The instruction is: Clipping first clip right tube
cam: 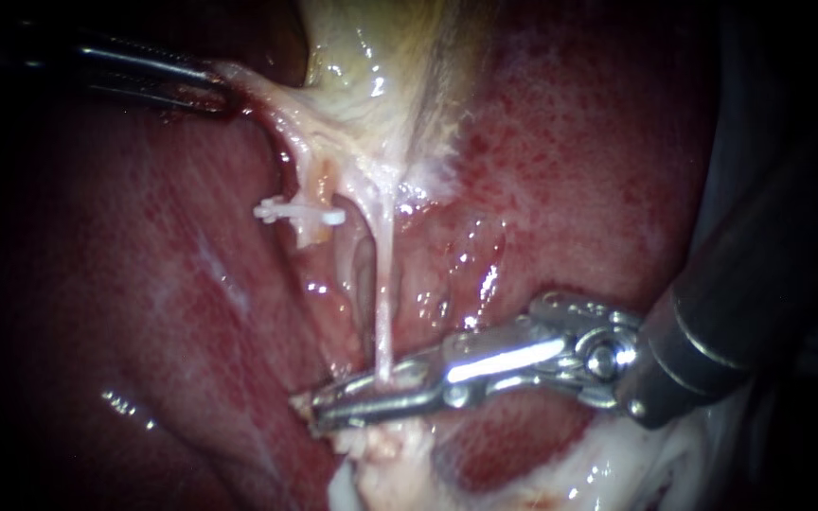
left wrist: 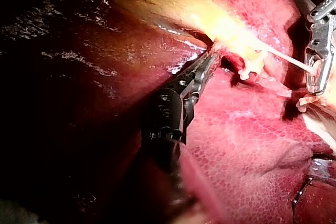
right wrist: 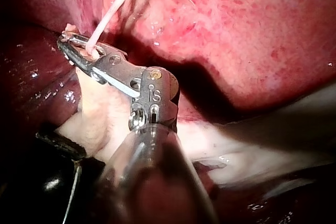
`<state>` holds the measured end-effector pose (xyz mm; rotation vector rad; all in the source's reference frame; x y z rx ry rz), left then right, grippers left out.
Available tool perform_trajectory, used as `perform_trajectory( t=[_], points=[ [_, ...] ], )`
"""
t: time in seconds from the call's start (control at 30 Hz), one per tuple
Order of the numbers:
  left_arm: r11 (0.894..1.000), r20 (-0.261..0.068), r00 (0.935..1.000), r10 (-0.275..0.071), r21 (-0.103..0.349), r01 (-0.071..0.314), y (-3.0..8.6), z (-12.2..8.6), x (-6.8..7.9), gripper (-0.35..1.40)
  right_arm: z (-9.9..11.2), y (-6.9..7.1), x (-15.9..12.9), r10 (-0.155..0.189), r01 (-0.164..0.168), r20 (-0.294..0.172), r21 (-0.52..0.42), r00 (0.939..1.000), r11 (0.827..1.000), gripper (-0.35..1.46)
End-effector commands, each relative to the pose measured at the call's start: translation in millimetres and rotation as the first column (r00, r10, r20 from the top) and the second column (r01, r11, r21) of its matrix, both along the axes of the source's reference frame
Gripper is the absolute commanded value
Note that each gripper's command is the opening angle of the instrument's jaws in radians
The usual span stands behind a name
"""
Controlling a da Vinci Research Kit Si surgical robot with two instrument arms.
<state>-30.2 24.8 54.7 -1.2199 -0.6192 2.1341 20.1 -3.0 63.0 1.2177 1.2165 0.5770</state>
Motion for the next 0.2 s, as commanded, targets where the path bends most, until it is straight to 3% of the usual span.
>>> perform_trajectory(
  t=[0.03, 0.2],
  points=[
    [1.0, 0.0, 1.0, 0.001, 0.0, -0.001, 0.0, 0.0, 0.0, -0.35, 0.1, -0.1, 0.1, 0.002, -0.002, 0.001, -0.003, 1.0, 1.0, -0.35],
    [1.0, 0.001, 1.0, 0.001, 0.0, -0.001, 0.0, 0.1, 0.0, -0.35, 0.4, 0.1, -0.1, 0.002, -0.002, 0.001, -0.003, 1.0, 1.0, -0.35]
  ],
)
